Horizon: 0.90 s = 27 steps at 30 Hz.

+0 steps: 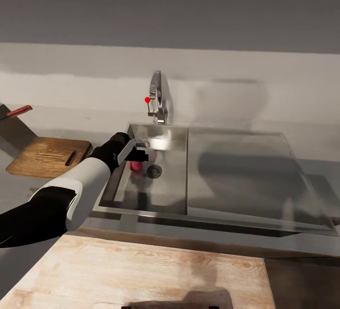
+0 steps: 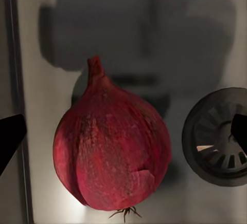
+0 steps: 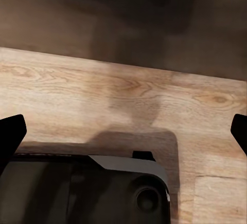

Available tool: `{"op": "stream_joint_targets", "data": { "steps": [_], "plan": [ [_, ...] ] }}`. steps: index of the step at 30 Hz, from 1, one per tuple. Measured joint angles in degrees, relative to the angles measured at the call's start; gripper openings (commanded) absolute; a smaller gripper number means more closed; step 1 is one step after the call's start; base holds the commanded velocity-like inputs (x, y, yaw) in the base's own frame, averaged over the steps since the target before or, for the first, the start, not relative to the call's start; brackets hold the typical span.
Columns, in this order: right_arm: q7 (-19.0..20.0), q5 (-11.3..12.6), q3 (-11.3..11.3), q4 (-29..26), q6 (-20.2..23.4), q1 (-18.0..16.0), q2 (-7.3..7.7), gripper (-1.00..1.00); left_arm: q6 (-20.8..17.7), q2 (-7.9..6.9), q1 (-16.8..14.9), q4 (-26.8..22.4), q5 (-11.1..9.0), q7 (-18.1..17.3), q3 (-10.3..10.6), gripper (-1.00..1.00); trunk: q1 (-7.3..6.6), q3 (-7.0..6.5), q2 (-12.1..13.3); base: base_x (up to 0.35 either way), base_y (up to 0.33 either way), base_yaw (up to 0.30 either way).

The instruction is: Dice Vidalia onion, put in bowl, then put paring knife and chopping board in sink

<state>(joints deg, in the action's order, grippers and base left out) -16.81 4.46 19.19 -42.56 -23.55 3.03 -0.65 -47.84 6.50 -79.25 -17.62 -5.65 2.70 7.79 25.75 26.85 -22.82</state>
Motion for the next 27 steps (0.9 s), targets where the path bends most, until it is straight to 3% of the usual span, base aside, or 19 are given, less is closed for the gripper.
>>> {"op": "stream_joint_targets", "data": {
  "steps": [27],
  "plan": [
    [0.04, 0.00, 0.03, -0.01, 0.00, -0.02, 0.00, 1.00, 0.00, -0.05, 0.00, 1.09, 0.00, 0.00, 0.01, 1.00, 0.00, 1.49, 0.00, 0.000, 0.000, 0.000]
  ]
}}
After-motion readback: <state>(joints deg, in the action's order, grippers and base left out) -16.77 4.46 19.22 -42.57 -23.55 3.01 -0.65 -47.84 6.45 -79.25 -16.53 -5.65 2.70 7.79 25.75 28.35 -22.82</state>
